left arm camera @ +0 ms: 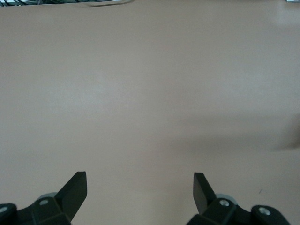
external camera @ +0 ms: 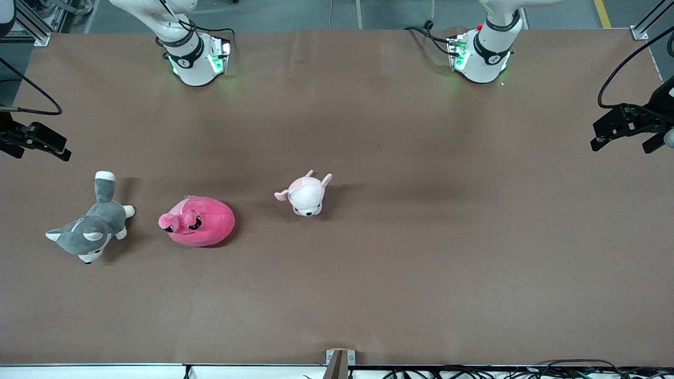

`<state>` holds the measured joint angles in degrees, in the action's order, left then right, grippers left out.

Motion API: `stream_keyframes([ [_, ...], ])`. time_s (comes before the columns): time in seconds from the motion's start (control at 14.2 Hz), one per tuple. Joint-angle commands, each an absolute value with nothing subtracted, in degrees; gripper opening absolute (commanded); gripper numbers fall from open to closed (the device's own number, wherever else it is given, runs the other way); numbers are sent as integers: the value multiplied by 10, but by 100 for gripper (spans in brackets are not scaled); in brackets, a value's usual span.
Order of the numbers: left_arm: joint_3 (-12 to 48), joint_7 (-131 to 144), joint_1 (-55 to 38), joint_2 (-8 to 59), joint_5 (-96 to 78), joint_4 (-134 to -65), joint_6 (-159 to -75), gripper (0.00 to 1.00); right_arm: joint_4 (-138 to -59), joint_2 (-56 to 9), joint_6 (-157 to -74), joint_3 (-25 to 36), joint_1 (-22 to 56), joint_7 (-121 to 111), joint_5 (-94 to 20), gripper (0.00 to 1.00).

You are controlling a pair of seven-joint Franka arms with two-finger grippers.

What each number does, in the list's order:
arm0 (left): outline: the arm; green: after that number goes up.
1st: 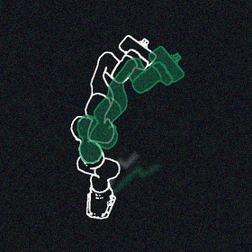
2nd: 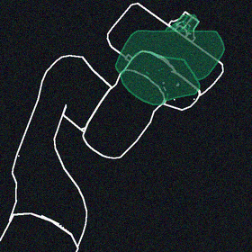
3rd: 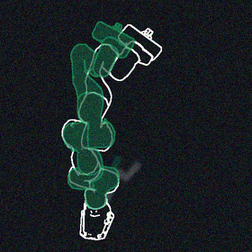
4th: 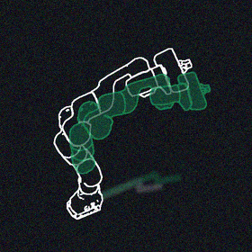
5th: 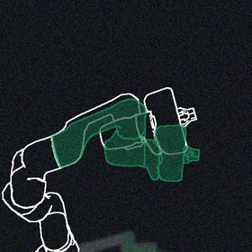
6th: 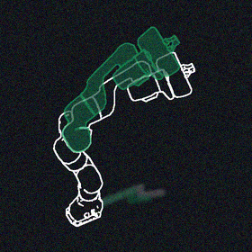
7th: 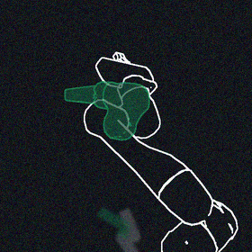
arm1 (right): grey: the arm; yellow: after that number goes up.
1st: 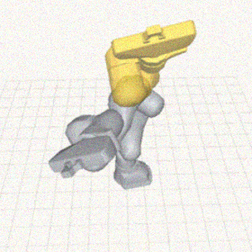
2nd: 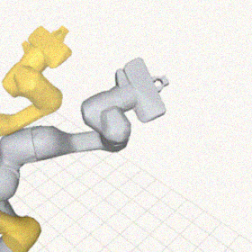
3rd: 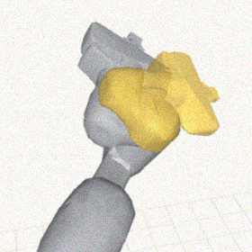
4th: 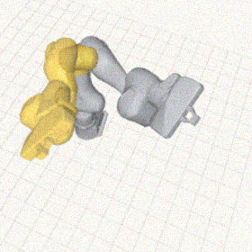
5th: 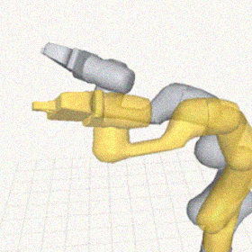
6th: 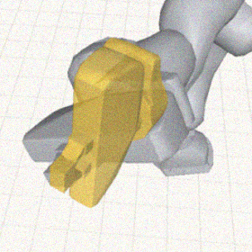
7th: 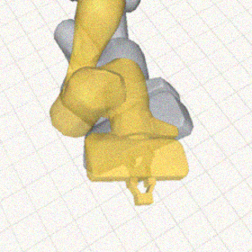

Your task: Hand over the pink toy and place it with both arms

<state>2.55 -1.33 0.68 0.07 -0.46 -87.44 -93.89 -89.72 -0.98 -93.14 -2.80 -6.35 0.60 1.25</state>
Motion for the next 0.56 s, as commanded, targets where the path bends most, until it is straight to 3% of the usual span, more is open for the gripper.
stream_keyframes([
  [0.0, 28, 22, 9, -9, -16, -877, -937, 100, -919, 11, -932, -31, -65, 1, 24, 100],
  [0.49, 29, 25, 9, -9, -16, -877, -937, 100, -919, 10, -933, -32, -65, 1, 24, 100],
])
